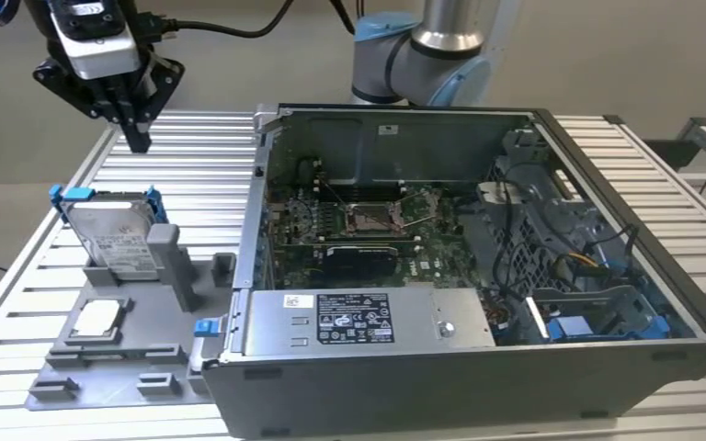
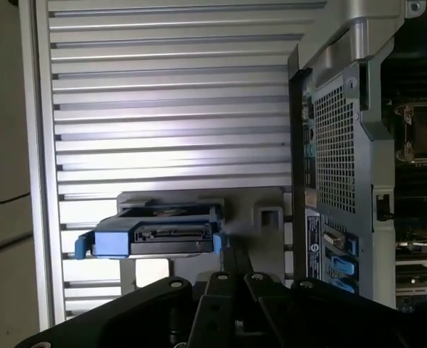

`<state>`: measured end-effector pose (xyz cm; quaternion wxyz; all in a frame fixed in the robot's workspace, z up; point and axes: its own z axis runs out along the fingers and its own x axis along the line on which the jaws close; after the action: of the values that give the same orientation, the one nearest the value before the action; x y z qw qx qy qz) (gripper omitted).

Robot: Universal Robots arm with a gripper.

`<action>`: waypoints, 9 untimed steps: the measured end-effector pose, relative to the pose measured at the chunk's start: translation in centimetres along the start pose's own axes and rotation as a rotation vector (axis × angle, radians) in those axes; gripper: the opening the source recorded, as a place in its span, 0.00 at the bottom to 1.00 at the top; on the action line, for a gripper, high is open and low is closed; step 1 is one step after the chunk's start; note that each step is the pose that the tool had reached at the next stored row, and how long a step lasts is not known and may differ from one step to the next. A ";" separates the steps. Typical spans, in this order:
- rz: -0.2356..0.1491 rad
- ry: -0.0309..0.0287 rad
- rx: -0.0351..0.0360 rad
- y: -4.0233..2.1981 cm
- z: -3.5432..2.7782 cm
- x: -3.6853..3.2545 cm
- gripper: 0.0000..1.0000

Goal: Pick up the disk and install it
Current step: 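Reach for the disk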

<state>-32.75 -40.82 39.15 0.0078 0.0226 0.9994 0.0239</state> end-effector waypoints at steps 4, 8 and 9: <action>-0.015 0.0007 -0.0002 -0.23 0.00 0.67 0.00; -0.030 0.0015 -0.0004 -0.29 0.01 1.49 0.00; -0.033 0.0016 -0.0005 -0.30 0.02 1.73 0.00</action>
<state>-34.48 -41.04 39.10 0.0074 0.0062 0.9997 0.0240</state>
